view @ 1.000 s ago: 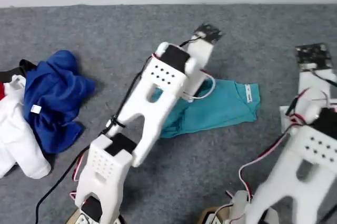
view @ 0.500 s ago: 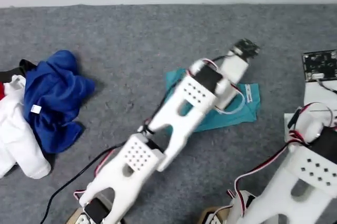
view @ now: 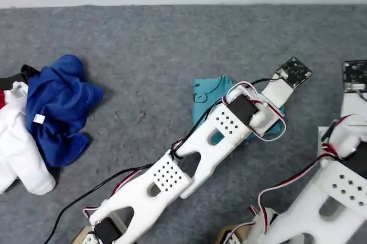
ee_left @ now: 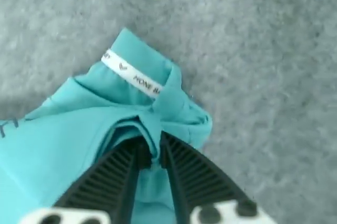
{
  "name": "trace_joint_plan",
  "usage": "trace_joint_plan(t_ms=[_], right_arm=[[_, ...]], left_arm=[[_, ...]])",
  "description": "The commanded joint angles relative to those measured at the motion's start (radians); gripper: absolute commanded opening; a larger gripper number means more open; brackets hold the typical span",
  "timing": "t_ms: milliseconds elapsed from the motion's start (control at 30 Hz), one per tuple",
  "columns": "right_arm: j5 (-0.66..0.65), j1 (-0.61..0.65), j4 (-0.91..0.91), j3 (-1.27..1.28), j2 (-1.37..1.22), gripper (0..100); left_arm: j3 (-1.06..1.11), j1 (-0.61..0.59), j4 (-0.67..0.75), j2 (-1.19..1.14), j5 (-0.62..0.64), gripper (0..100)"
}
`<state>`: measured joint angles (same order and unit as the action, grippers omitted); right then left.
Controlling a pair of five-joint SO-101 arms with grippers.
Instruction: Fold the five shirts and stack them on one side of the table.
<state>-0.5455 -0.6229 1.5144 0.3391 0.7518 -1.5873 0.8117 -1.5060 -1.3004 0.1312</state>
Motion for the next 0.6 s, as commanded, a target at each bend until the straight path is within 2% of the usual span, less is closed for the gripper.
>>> trace_joint_plan(t_ms=[0,200,400,567], right_arm=[[0.008,-0.053,-0.031,-0.009,0.019,43.9],[0.011,-0.073,-0.035,-0.009,0.021,43.9],[0.011,-0.073,-0.031,-0.009,0.021,43.9],[0.012,-0.073,-0.030,-0.009,0.021,43.9]], left_arm=[[-0.076,0.011,0.049,0.006,-0.015,2],[-0.088,0.015,0.167,-0.023,-0.017,2],[-0.090,0.051,0.173,-0.044,-0.112,2],[-0.090,0.049,0.173,-0.034,-0.112,6]])
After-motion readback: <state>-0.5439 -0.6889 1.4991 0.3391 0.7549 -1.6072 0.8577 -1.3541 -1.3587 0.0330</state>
